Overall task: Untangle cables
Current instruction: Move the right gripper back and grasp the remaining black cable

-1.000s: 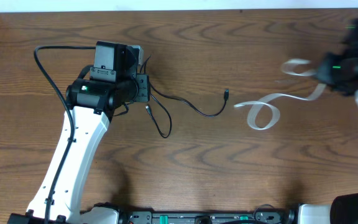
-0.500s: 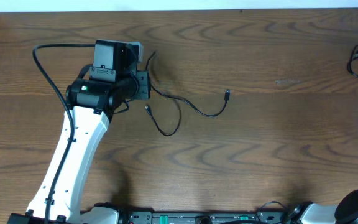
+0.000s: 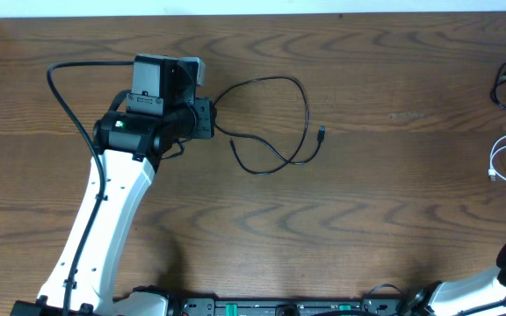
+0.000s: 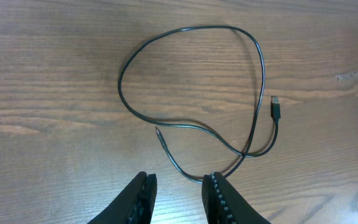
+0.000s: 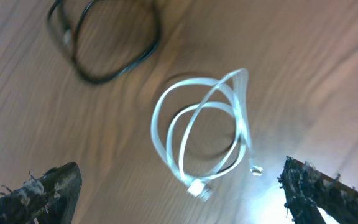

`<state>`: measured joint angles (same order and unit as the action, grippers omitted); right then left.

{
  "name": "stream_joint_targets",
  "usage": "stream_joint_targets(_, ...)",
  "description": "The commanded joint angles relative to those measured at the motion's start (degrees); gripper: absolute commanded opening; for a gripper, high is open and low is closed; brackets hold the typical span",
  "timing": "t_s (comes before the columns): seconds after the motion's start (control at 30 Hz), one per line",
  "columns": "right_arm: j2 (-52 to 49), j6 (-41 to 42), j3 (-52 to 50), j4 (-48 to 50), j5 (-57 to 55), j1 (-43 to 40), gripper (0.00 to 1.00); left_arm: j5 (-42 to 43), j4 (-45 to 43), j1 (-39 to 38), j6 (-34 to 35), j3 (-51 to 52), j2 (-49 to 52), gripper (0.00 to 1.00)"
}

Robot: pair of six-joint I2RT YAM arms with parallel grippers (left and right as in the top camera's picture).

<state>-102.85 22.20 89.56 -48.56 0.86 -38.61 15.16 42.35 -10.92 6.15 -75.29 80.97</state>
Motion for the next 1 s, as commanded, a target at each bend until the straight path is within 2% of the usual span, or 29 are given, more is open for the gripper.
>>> stream_joint_targets(0.0,1.0,-4.8,0.8,-2.6,10.2,4.7,0.99,0.9,0.0,0.2,0.3,-0.3,0.3,0.3)
stream_joint_targets(0.17,0.7,-14.6,0.7,-2.4,15.8,19.1,0.99,0.5,0.0,0.2,0.2,-0.3,0.3,0.3)
stream_joint_targets(0.23,0.0,-18.5,0.7,-1.5,15.7,28.1,0.99,-4.0,0.0,0.3,0.3,-0.3,0.3,0.3)
stream_joint_targets(0.33,-2.3,-19.1,0.7,-0.2,13.9,39.6,0.99,-6.0,0.0,1.3,0.3,-0.3,0.3,0.3)
stream_joint_targets(0.53,-10.4,-19.1,0.7,3.9,11.5,57.4,0.99,-5.9,1.6,6.8,1.6,-0.3,0.3,0.3)
stream_joint_targets(0.77,-17.9,-19.3,0.7,6.6,9.2,67.1,0.99,-6.0,3.5,11.0,1.6,-0.3,0.3,0.3)
stream_joint_targets(0.97,-21.5,-13.2,0.7,6.8,-0.4,71.1,0.99,-6.0,3.7,11.1,1.6,-0.3,0.3,0.3)
